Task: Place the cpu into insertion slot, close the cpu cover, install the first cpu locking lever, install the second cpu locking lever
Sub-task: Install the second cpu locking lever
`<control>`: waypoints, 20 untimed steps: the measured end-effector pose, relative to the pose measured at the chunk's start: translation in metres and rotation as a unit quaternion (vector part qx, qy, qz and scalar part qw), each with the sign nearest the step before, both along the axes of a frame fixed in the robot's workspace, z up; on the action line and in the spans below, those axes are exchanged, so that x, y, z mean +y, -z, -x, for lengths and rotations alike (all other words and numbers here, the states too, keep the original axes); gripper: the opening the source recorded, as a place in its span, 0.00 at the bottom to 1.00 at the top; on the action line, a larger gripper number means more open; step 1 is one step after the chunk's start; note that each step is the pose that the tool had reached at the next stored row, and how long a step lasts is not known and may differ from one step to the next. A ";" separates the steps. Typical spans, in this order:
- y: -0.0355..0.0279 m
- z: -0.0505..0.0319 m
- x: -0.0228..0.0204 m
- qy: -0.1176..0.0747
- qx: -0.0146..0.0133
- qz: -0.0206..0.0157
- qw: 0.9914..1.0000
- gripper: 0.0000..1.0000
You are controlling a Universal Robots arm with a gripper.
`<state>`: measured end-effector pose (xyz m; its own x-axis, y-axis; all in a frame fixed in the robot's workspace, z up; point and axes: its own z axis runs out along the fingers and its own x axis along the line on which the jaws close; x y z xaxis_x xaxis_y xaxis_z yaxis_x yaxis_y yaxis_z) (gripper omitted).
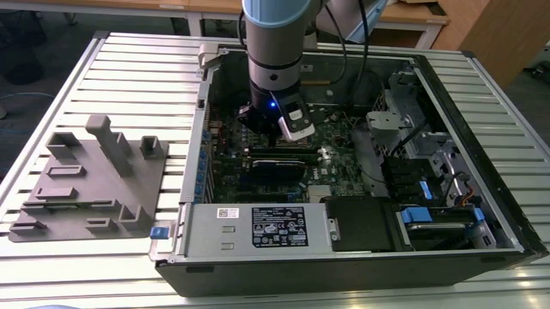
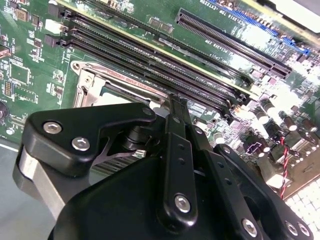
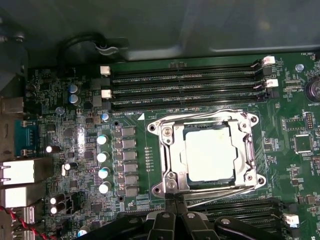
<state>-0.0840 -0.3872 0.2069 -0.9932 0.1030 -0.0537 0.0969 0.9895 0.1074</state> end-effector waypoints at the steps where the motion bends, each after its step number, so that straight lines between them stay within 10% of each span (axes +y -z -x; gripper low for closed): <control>1: -0.0001 0.0000 -0.0001 0.000 0.000 0.000 1.000 0.11; 20: -0.0066 0.0000 -0.0063 0.000 0.000 0.000 1.000 0.11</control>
<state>-0.0840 -0.3935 0.2135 -0.9932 0.1031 -0.0536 0.0969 0.9895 0.1076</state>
